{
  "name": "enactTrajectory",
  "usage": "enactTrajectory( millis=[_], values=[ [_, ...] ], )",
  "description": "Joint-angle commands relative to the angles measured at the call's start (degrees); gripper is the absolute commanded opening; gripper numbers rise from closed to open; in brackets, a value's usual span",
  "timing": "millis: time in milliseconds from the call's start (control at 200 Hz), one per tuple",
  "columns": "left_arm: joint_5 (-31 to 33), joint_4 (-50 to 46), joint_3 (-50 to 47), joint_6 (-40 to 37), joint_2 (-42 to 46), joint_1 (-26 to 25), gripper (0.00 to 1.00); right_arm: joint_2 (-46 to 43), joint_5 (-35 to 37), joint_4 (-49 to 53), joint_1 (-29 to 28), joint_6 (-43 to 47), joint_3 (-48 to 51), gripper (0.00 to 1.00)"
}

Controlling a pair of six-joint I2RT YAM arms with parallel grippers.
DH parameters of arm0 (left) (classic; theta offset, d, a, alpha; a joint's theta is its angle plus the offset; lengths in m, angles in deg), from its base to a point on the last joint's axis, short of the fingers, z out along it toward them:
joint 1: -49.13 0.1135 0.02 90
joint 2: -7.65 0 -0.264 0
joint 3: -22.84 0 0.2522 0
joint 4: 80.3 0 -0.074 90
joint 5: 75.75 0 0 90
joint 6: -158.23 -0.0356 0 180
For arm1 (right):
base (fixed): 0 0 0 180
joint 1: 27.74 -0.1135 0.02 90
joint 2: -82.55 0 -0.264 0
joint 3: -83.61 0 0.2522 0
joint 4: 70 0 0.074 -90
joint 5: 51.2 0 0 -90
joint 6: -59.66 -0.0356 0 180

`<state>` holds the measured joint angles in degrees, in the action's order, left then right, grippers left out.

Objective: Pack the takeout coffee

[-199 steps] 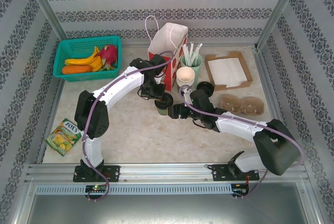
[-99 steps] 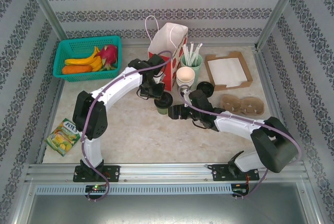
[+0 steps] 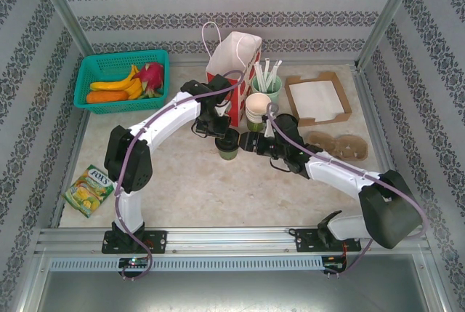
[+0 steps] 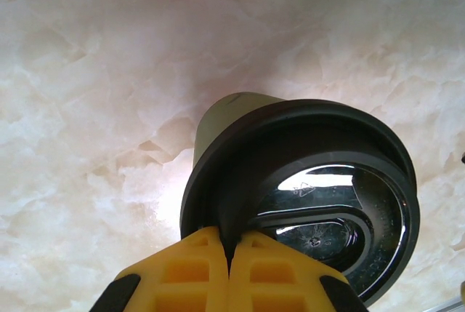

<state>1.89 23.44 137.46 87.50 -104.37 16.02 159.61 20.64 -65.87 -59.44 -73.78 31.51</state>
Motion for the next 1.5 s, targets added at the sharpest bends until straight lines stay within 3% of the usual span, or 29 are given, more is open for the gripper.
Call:
enactTrajectory(
  millis=[0, 355, 644, 1239, 1499],
  values=[
    [0.7, -5.1, -1.0, -1.6, -4.3, -1.6, 0.00, 1.2, -3.8, 0.4, 0.2, -4.5, -3.0, 0.64],
    [-0.7, -5.3, -0.1, -0.2, -4.2, -1.8, 0.02, 7.4, -6.9, 2.4, 0.0, -8.6, -7.5, 0.59],
    [-1.8, -5.0, -0.1, 0.6, -3.8, -1.9, 0.03, 9.4, -7.4, 4.1, -0.4, -9.1, -9.4, 0.66],
    [-2.8, -4.0, -0.6, 1.3, -3.1, -1.9, 0.04, 11.7, -2.9, 13.5, -1.5, -6.8, -11.0, 0.62],
    [-4.5, -2.3, -1.3, 2.0, -2.1, -1.8, 0.04, 13.6, 1.1, 17.2, -1.4, -7.9, -9.7, 0.55]
  ],
)
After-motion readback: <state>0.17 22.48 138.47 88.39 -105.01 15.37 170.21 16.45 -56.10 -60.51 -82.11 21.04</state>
